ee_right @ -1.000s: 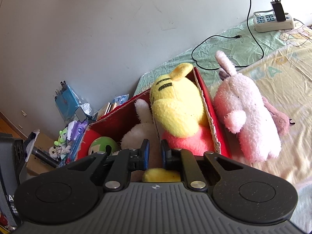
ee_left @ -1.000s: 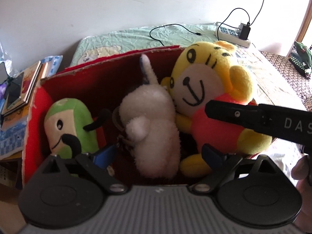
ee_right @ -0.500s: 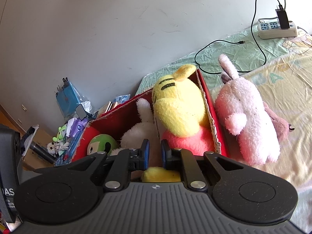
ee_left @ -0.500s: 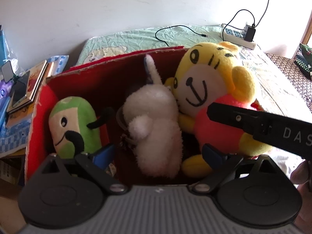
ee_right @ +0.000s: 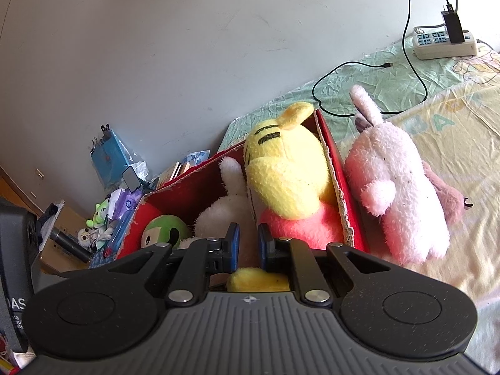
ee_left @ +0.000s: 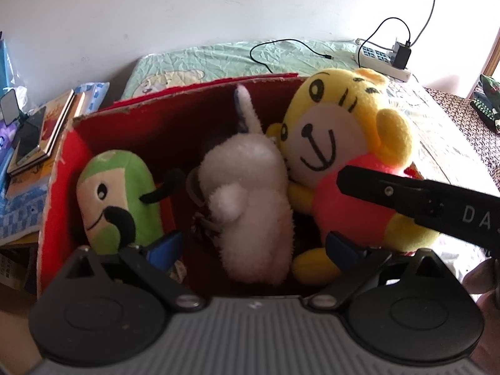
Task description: Organize objects
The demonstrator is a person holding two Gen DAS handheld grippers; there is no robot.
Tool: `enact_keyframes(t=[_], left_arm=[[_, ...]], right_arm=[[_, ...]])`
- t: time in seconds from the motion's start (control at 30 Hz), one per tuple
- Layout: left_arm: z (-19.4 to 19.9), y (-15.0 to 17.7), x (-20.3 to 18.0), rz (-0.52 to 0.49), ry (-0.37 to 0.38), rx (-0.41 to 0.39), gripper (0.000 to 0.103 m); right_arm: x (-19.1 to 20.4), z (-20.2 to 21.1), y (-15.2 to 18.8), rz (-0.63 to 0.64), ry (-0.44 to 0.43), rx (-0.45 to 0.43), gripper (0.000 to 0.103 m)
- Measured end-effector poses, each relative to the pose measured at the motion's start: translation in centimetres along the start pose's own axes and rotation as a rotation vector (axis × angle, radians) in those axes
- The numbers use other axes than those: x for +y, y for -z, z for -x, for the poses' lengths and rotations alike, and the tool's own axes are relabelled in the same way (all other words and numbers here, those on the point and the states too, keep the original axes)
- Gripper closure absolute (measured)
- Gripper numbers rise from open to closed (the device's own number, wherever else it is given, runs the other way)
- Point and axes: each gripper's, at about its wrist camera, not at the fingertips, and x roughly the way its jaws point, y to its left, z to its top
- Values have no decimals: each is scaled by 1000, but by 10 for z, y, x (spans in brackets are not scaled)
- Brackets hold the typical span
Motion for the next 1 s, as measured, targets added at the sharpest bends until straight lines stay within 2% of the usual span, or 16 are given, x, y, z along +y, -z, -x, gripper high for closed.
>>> enact_keyframes(t=[0.13, 0.5, 0.67, 0.8, 1.0], left_arm=[[2, -1, 5, 5, -27, 2, 5], [7, -6, 9, -6, -57, 1, 4], [8, -9, 9, -7, -75, 1, 4], [8, -10, 6, -21, -116, 2, 4], [12, -10, 4, 0, -171, 4, 4]], right_arm=[[-2, 7, 1, -43, -12, -18, 85], [2, 19, 1, -32, -6, -61, 76], [4, 25, 2, 1, 12, -80, 73], [0, 27, 1, 2, 10, -85, 72], [-7, 26, -3, 8, -29, -68, 72]])
